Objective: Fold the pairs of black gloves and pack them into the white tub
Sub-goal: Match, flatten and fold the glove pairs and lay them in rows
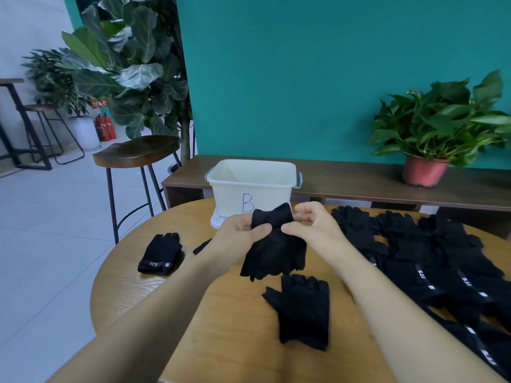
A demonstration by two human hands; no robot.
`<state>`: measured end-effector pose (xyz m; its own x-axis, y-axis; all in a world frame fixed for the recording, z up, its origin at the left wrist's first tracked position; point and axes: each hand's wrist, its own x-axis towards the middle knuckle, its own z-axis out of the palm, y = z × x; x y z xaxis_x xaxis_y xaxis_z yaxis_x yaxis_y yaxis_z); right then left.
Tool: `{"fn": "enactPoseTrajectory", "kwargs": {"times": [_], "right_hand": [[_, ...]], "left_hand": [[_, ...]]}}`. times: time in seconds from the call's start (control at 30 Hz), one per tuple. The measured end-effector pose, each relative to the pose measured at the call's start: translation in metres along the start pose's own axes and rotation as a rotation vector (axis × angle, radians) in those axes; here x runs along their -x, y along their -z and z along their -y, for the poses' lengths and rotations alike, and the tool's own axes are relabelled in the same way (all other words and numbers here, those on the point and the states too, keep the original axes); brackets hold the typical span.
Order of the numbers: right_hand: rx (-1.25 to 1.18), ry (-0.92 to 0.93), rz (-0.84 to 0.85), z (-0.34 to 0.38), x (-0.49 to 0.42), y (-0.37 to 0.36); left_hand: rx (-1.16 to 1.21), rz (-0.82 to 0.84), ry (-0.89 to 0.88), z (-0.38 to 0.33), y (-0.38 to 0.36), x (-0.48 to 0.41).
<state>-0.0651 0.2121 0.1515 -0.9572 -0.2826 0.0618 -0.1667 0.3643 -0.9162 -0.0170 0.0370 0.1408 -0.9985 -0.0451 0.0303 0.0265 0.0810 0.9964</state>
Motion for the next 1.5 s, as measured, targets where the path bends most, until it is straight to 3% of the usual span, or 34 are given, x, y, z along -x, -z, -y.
{"fn": "enactPoseTrajectory", "kwargs": {"times": [0.1, 0.23, 0.37, 0.5, 0.6, 0.8, 0.93, 1.07, 1.2, 1.3, 1.4, 1.5], "right_hand": [[-0.215, -0.06, 0.221, 0.005, 0.002, 0.01], [-0.228, -0.024, 0.138, 0.006, 0.005, 0.013], [-0.24, 0.032, 0.081, 0.012, 0.015, 0.018], [-0.456, 0.043, 0.15, 0.023, 0.021, 0.028], [-0.314, 0.012, 0.095, 0.019, 0.021, 0.025], [-0.269, -0.009, 0.075, 0.015, 0.025, 0.03], [-0.294, -0.052, 0.068, 0.007, 0.029, 0.033], [-0.267, -0.148, 0.098, -0.014, 0.042, 0.037], [-0.239, -0.281, 0.301, -0.039, 0.061, 0.036], [-0.225, -0.35, 0.426, -0.05, 0.072, 0.033], [-0.289, -0.34, 0.325, -0.052, 0.066, 0.034], [-0.302, -0.307, 0.259, -0.047, 0.059, 0.034]], "left_hand": [[0.029, 0.109, 0.08, -0.005, 0.003, 0.0], [-0.056, 0.182, 0.062, -0.01, 0.003, 0.005], [-0.187, 0.13, 0.02, -0.015, 0.006, 0.012], [-0.036, 0.269, 0.031, -0.026, 0.007, 0.018], [-0.129, 0.165, 0.073, -0.021, 0.005, 0.017], [-0.167, 0.165, 0.076, -0.029, 0.003, 0.02], [-0.108, 0.226, 0.099, -0.026, 0.001, 0.024], [-0.141, 0.394, 0.148, 0.006, 0.0, 0.04], [0.029, 0.496, 0.232, 0.043, -0.005, 0.057], [0.091, 0.477, 0.268, 0.052, -0.008, 0.063], [0.051, 0.436, 0.281, 0.048, -0.01, 0.057], [-0.066, 0.29, 0.224, 0.035, -0.019, 0.047]]}}
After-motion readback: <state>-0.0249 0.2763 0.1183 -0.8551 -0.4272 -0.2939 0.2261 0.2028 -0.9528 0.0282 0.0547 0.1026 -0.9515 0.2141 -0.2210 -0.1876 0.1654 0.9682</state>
